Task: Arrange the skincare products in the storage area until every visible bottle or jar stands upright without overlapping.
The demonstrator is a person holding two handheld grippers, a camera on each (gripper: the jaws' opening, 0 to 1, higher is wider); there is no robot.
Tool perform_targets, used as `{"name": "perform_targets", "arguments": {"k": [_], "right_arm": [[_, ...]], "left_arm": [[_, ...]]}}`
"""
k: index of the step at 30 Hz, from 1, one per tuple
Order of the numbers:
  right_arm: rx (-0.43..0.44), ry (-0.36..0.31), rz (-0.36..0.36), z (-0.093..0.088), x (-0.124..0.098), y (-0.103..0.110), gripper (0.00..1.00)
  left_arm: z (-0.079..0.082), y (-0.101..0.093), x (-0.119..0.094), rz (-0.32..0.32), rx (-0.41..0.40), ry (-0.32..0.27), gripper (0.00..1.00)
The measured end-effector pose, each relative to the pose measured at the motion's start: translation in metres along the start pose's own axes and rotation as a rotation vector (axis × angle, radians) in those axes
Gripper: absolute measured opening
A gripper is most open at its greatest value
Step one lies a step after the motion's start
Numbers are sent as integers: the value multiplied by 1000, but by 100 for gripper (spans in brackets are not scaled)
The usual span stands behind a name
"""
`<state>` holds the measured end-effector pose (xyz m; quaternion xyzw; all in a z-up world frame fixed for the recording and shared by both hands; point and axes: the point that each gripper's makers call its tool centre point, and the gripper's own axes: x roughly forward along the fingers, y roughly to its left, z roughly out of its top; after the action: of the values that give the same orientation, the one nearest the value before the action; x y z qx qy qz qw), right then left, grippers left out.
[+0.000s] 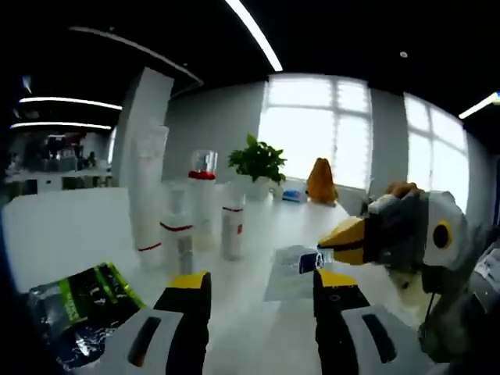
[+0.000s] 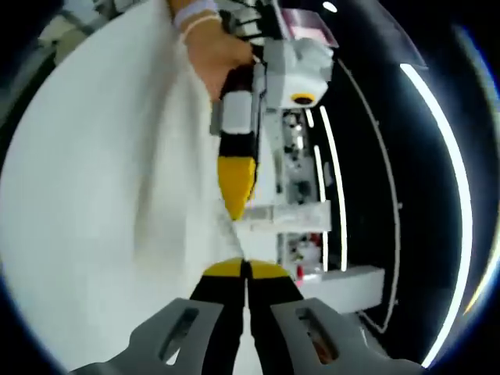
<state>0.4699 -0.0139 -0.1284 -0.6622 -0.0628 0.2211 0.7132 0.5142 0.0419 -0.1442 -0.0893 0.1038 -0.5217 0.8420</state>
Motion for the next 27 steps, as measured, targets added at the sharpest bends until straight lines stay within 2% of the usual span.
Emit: {"name": "perform_targets", "arguments": {"k": [1,3,4,7,9,11,13,16,20,22,23,27], "right_arm": [[50,-22,-1,3,0,-3,0],[156,-53,-19,5,2,-12,0],[190,-69,-24,6,3,-15,0],[409,-143,-67,5,9,-38,0],[542,-201,-96,3,13,-55,0],[629,-235,-139,-1,16,-70,0],[614,-263,-177,-1,17,-80,0],[488,-245,-282,5,16,-91,0],[65,-114,-502,19,15,-99,0],[-139,-97,-556,33,18,-94,0],[-171,-105,-582,38,19,-92,0],[-151,-146,-565,47,26,-80,0]], "left_arm": [[9,0,-2,-16,-6,-43,65],[24,-1,-9,-14,12,-111,67],[29,-2,-12,-13,40,-137,63],[52,-8,-25,7,160,-267,50],[61,-13,-32,7,185,-326,50],[67,-18,-37,-8,192,-368,51],[68,-20,-37,-20,171,-371,53],[65,-25,-34,-65,138,-367,57],[58,-41,-27,-177,44,-349,70],[61,-44,-26,-211,0,-365,77],[62,-44,-27,-215,-13,-372,80],[70,-41,-33,-254,-118,-416,81]]}}
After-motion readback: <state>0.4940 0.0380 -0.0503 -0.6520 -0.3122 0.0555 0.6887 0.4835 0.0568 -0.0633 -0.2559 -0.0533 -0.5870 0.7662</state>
